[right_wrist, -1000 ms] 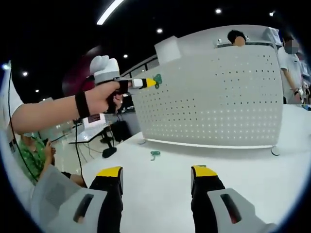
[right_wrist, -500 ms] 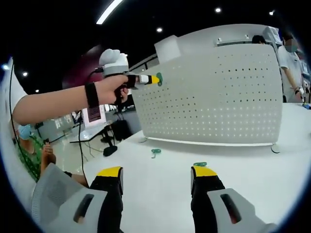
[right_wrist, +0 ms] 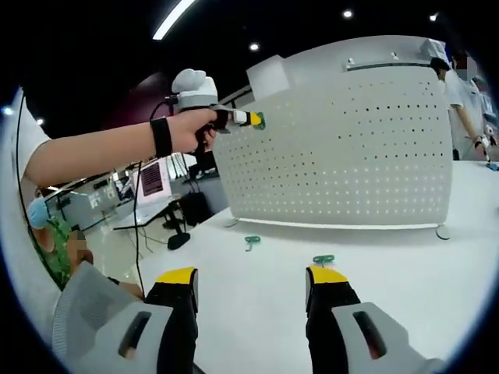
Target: Insert the hook assembly into the mounting plate slot until the hook locks in place.
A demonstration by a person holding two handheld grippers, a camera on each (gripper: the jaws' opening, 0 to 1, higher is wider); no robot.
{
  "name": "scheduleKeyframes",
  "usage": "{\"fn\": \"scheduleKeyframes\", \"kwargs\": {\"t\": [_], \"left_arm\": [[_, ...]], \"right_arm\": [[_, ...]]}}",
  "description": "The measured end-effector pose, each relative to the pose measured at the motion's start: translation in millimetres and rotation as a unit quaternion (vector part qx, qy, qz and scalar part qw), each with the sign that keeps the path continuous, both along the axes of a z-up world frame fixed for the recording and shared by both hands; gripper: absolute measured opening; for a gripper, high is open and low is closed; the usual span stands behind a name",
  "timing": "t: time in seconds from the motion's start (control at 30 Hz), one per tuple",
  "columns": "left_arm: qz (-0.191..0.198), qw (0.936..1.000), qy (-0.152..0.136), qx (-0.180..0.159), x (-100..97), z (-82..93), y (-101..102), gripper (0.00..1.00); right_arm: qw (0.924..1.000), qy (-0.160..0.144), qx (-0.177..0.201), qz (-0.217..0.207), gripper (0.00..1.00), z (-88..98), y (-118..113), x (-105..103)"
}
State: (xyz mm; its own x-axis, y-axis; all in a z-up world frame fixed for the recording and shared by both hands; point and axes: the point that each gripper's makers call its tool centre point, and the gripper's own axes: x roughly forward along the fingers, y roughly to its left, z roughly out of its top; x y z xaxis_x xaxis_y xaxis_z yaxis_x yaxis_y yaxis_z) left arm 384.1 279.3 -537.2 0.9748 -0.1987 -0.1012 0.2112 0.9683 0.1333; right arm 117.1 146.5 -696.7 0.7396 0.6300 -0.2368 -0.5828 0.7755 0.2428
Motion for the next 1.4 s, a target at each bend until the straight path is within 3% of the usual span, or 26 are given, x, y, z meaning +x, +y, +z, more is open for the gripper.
{"fn": "scheduleKeyframes", "kwargs": {"t": [0.6,1.4], "left_arm": [[0.009,0.9998,0.001,0.016,19.3,3.4,-3.4,0.03],[0.009,0.9995,-0.012,0.028,25.6,19.2,-11.8,0.03]], "right_arm": [[1.0,0.005,0.005,-0.001,0.55,-1.3,-4.3,-1.4],[0.9999,0.006,0.007,-0.005,0.55,0.9,-7.2,-0.3]]}}
